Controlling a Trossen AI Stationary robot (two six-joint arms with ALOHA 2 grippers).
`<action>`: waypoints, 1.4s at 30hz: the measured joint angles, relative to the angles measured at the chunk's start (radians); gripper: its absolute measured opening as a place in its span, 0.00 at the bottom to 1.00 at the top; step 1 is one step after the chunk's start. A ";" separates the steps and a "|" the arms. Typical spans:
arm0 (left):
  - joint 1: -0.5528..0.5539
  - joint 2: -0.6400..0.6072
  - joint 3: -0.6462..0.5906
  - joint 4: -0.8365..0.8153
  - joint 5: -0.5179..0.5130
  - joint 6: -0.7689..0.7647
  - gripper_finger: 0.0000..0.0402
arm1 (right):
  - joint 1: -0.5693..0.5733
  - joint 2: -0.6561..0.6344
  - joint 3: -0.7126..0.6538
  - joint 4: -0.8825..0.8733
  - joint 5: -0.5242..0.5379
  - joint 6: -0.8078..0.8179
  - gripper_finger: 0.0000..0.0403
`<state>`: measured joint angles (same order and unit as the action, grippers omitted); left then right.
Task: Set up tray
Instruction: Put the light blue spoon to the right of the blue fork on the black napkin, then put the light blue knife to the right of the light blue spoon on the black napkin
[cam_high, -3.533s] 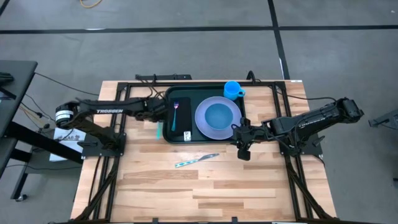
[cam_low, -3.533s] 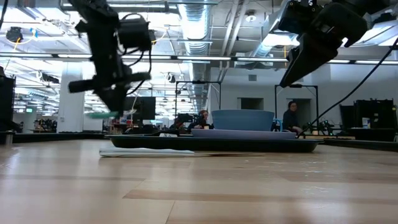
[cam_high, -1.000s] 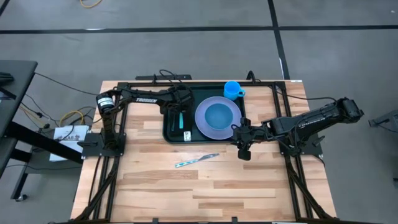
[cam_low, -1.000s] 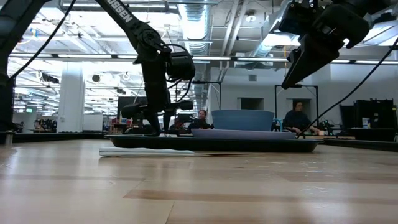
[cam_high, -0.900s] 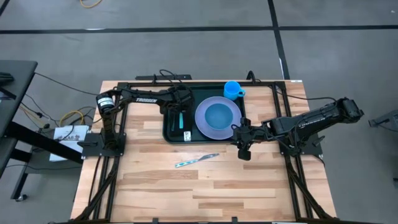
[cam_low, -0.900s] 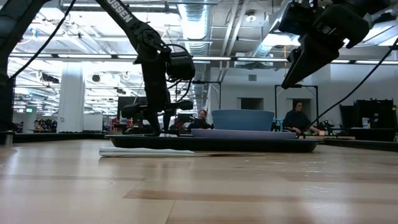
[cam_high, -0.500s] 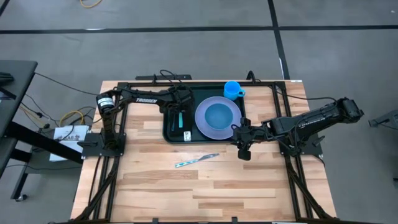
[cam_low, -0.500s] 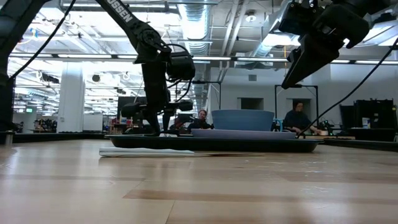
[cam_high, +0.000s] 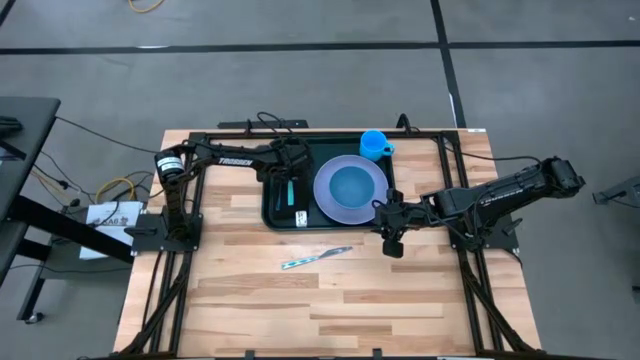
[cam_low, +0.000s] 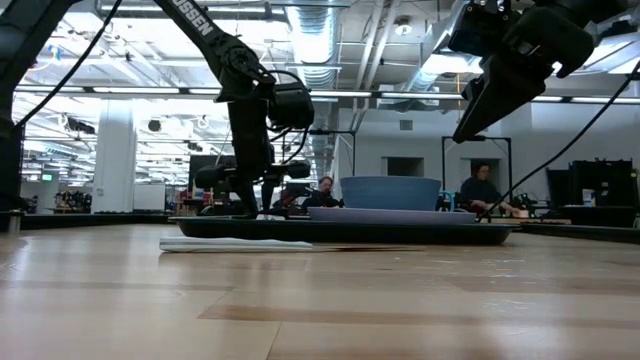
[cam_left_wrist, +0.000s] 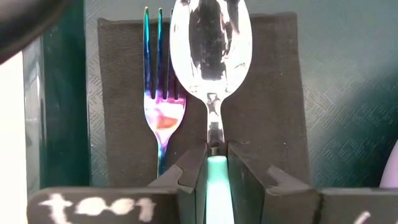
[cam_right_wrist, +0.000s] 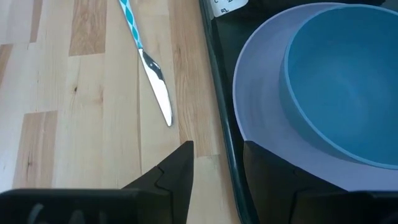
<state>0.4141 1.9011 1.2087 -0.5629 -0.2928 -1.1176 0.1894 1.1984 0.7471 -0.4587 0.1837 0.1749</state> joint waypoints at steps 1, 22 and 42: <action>0.000 0.000 0.000 0.000 0.001 0.005 0.11 | 0.000 0.000 0.000 0.000 0.000 0.000 0.33; -0.002 -0.001 0.000 0.000 0.001 0.022 0.12 | 0.000 0.000 0.000 0.000 0.000 0.000 0.33; -0.002 -0.001 0.000 -0.004 0.007 0.028 0.46 | 0.000 0.000 0.000 0.000 0.000 0.000 0.33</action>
<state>0.4118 1.8999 1.2086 -0.5671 -0.2861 -1.0894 0.1890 1.1984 0.7471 -0.4589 0.1837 0.1753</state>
